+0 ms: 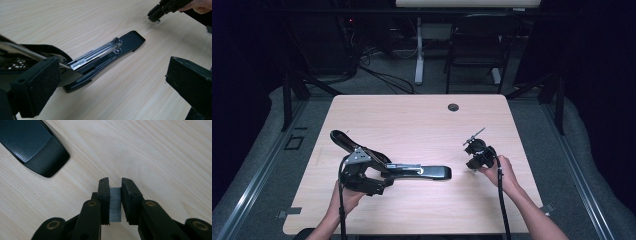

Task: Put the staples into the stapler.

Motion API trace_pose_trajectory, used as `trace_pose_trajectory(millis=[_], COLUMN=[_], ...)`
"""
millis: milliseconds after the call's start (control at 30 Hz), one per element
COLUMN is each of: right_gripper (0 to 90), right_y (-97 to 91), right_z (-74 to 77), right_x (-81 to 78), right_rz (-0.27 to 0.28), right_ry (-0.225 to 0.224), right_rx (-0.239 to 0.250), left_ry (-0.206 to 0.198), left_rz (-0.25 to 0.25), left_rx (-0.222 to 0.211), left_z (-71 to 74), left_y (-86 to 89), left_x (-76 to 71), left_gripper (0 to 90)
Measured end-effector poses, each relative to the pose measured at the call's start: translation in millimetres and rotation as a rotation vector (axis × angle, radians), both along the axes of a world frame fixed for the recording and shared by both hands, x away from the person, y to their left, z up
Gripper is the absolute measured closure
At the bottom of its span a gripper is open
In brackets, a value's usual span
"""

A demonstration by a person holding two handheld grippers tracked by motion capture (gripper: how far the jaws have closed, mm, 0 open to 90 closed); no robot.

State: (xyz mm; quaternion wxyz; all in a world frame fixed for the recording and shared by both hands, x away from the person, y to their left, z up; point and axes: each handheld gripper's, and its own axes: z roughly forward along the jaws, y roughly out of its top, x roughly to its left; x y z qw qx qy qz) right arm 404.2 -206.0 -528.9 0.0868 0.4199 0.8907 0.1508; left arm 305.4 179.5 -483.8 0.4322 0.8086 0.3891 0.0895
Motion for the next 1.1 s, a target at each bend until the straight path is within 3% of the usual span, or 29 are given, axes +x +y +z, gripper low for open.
trace_pose_trajectory(millis=[400,600,733,1000,1100], right_gripper=[78.1,78.1,78.1,78.1,78.1], right_y=[1.7,-0.6,-0.2,1.5,2.1], right_z=[-1.6,-0.3,-1.8,-3.4,-2.9], right_x=[0.2,0.3,0.4,0.9,1.4], right_rz=[-0.008,-0.002,-0.009,-0.005,0.001], right_ry=[-0.003,0.000,-0.006,-0.003,0.000], right_rx=[0.017,0.000,0.004,0.016,-0.001], left_ry=[-0.017,-0.024,-0.030,-0.085,-0.095], left_rz=[0.180,0.232,0.293,0.421,0.449], left_rx=[0.007,0.006,0.004,-0.017,-0.025], left_z=[4.2,7.3,8.1,10.6,10.8], left_y=[28.7,35.2,40.4,55.7,59.8], left_x=[-4.3,-5.6,-4.7,3.6,9.4], left_gripper=[0.0,0.0,0.0,0.1,0.6])
